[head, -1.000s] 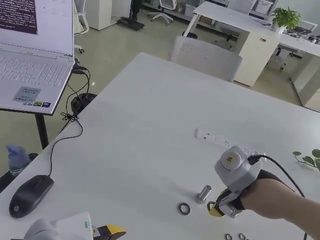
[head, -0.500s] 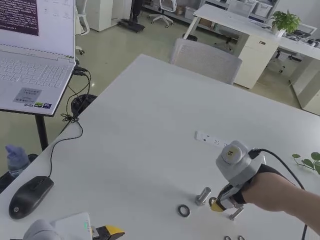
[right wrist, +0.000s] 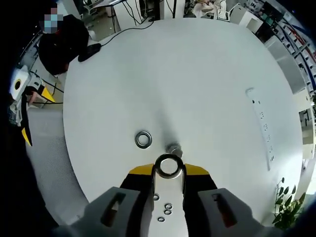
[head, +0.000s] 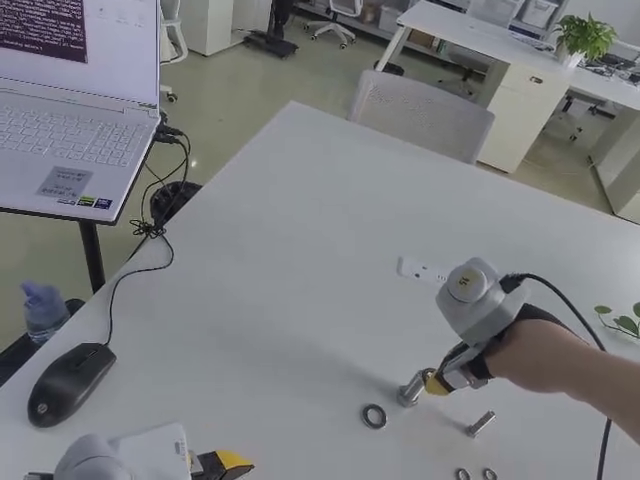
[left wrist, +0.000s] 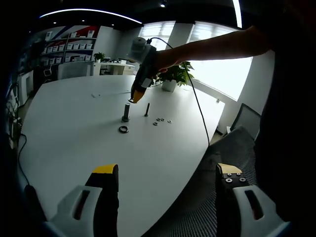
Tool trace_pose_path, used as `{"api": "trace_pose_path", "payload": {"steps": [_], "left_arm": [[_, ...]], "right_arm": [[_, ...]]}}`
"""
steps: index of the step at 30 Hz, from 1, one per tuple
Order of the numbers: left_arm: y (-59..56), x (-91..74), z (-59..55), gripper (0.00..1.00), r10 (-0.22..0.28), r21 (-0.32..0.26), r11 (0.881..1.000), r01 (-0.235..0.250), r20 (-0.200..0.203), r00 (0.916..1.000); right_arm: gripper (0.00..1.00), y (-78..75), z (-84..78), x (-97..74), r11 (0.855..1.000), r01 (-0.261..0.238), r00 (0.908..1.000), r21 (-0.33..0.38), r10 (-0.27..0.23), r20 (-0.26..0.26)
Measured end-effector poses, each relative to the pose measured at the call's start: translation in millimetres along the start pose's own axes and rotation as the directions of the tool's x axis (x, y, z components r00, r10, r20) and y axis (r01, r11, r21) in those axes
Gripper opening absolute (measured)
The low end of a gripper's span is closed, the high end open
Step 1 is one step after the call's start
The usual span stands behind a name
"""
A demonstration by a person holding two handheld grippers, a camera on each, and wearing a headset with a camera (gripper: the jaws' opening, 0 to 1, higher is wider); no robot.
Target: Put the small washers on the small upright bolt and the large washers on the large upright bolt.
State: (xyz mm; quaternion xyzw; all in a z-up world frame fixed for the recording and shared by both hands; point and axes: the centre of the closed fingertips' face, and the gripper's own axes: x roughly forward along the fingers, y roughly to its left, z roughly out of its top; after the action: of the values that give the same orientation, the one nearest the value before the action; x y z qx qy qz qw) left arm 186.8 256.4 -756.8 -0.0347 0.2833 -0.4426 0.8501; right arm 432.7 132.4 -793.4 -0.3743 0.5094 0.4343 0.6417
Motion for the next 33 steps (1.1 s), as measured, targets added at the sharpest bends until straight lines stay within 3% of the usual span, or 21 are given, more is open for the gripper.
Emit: {"api": "trace_pose_path", "payload": {"steps": [15,33], "left_arm": [[2.6,-1.9,8.1,0.82,0.009,0.015,1.0,-0.009,0.023,0.9997],[3.4,-2.4,1.2,0.81,-0.001,0.005,1.0,0.001,0.001,1.0]], "right_arm": [[0.2,-10.2,7.7,14.9,1.0,0.005,0.9998,-0.017,-0.005,-0.021],[0.21,-8.2,8.5,25.0,1.0,-0.01,0.9989,-0.019,0.009,-0.045]]}}
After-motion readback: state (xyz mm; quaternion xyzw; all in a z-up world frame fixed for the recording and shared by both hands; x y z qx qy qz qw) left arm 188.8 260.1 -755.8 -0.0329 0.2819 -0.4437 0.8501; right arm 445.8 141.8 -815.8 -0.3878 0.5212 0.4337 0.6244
